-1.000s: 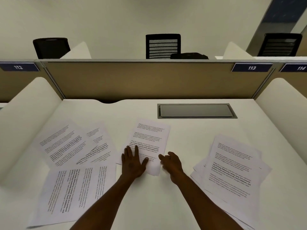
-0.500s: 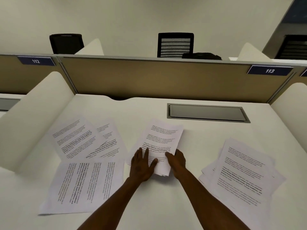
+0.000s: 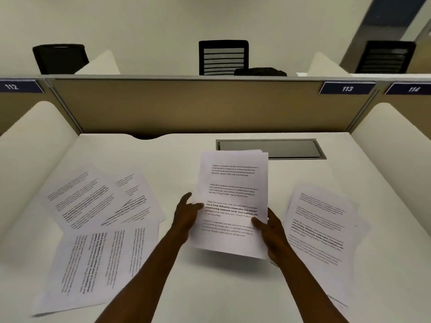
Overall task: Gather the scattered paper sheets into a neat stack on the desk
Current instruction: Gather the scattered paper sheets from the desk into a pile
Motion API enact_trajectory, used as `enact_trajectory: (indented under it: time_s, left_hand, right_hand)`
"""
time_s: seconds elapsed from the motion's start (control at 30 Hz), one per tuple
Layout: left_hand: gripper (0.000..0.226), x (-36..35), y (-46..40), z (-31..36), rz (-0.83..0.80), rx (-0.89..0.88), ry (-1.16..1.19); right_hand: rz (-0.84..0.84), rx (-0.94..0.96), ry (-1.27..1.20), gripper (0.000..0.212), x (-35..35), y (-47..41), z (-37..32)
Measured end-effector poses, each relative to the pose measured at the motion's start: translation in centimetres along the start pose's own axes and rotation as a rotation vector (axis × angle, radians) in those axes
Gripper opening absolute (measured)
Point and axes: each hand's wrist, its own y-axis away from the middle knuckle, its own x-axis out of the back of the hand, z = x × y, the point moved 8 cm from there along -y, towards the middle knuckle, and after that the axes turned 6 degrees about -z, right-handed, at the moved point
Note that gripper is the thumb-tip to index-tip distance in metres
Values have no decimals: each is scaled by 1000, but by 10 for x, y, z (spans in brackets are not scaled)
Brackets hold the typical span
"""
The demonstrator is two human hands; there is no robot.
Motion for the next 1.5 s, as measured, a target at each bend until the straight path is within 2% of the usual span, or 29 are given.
enact_trajectory:
  time_s: [0.07, 0.13, 0.23, 0.47, 0.7, 0.9, 1.03, 1.13, 1.2, 1.33, 1.4, 1.5]
  left_hand:
    - [50, -21, 6, 8, -157, 35, 117]
    - [44, -50, 15, 14, -326, 41, 66]
    - [38, -90, 26, 12, -432, 36, 3]
    - [42, -180, 31, -15, -438, 40, -191]
    - [59, -244, 31, -18, -306, -93, -497]
    - [62, -280, 35, -21, -427, -195, -760]
    - [58, -283, 40, -29, -437, -291, -912]
    - [63, -283, 39, -39, -479, -301, -1037]
    - [67, -282, 39, -43, -514, -309, -1100]
    - [70, -282, 38, -47, -555, -335, -1175]
    - [70, -282, 39, -47, -566, -348, -1193]
    - [72, -282, 40, -49, -574, -369, -1214]
  right_hand:
    - [28, 21, -27, 46, 27, 15, -2]
    - [65, 43, -5, 49, 53, 26, -1]
    - [123, 67, 52, 51, 91, 44, 4]
    - [321, 83, 59, 53, 180, 83, 20]
    - [485, 81, 88, 50, 240, 103, 28]
    - [611, 107, 193, 43, 268, 112, 26]
    - [645, 92, 242, 44, 277, 113, 28]
    - [706, 60, 338, 52, 277, 113, 26]
    - [757, 33, 450, 56, 276, 112, 23]
    - [877, 68, 763, 48, 269, 114, 13]
    - [886, 154, 768, 40, 265, 115, 4]
    - [770, 192, 590, 32, 256, 108, -4]
